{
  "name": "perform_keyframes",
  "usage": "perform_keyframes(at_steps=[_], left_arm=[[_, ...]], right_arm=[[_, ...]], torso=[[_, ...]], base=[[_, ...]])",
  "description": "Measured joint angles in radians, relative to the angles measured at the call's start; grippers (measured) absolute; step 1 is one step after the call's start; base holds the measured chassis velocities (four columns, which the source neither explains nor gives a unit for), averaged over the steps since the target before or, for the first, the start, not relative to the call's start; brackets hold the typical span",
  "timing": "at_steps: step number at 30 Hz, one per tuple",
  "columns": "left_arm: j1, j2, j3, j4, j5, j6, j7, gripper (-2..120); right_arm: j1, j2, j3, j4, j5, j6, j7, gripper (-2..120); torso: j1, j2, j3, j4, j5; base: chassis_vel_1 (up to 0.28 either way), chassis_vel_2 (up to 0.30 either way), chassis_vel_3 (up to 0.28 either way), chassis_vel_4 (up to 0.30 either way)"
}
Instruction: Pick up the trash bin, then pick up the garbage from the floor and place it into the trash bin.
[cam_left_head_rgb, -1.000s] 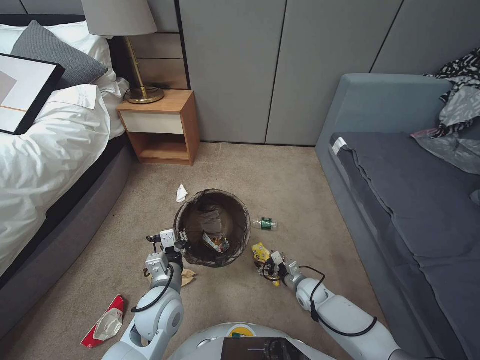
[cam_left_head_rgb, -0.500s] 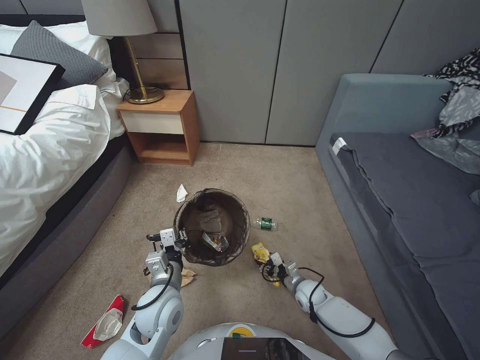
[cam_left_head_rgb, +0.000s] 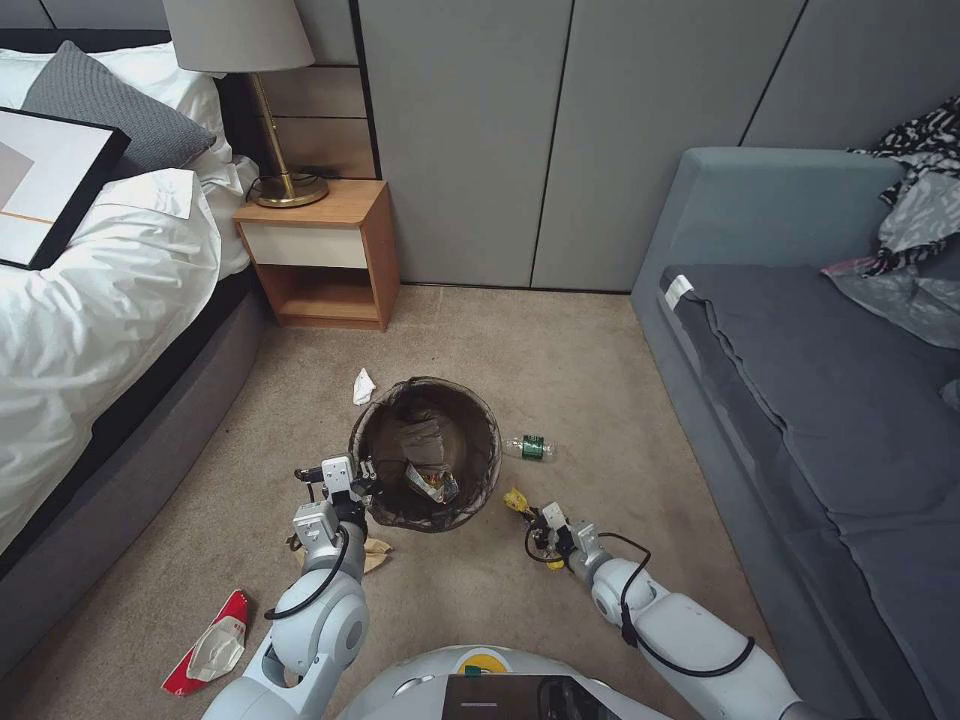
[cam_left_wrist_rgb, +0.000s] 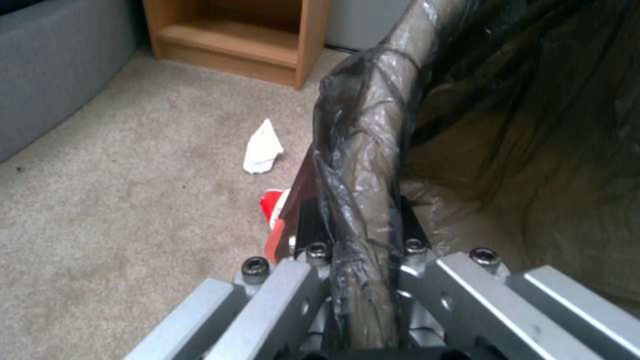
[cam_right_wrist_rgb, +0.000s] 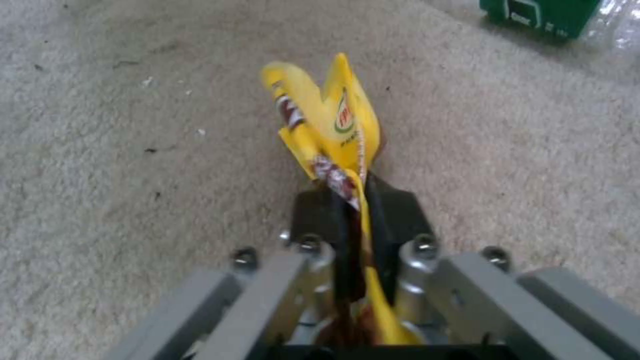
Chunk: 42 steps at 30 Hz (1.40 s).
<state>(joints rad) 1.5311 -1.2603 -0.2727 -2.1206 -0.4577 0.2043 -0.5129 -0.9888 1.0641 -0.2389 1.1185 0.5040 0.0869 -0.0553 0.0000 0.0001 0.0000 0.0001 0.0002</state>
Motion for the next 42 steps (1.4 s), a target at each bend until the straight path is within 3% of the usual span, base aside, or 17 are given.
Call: perform_keyframes(at_steps=[1, 15, 22, 25, 34, 42], left_arm=[[0.000, 0.000, 0.000, 0.000, 0.000, 0.000, 0.000, 2], [0.000, -0.005, 0.006, 0.000, 0.000, -0.001, -0.001, 2], [0.005, -0.004, 0.022, -0.001, 0.003, 0.000, 0.000, 2], [0.010, -0.005, 0.027, -0.002, 0.005, 0.002, 0.001, 2], [0.027, -0.001, 0.037, -0.009, 0.005, 0.006, 0.005, 2], [0.055, 0.024, 0.046, -0.016, -0.001, 0.012, 0.011, 2]], right_arm=[[0.000, -0.002, 0.000, 0.004, 0.000, 0.000, 0.002, 0], [-0.007, -0.014, 0.027, 0.048, 0.005, 0.001, 0.034, 0], [-0.062, -0.075, 0.171, 0.272, 0.006, 0.000, 0.144, 0], [-0.073, -0.084, 0.209, 0.314, -0.004, 0.025, 0.183, 0], [-0.070, -0.077, 0.313, 0.435, -0.039, 0.074, 0.307, 0], [-0.020, -0.092, 0.407, 0.683, -0.019, 0.066, 0.389, 0]], torso=[[0.000, 0.000, 0.000, 0.0000, -0.0001], [0.000, 0.000, 0.000, -0.0001, -0.0001], [0.000, 0.000, 0.000, -0.0002, -0.0001], [0.000, 0.000, 0.000, -0.0002, -0.0004], [0.000, 0.000, 0.000, -0.0001, 0.0000], [0.000, 0.000, 0.000, 0.0001, -0.0002]], base=[[0.000, 0.000, 0.000, 0.000], [0.000, 0.000, 0.000, 0.000], [0.000, 0.000, 0.000, 0.000], [0.000, 0.000, 0.000, 0.000], [0.000, 0.000, 0.000, 0.000], [0.000, 0.000, 0.000, 0.000]])
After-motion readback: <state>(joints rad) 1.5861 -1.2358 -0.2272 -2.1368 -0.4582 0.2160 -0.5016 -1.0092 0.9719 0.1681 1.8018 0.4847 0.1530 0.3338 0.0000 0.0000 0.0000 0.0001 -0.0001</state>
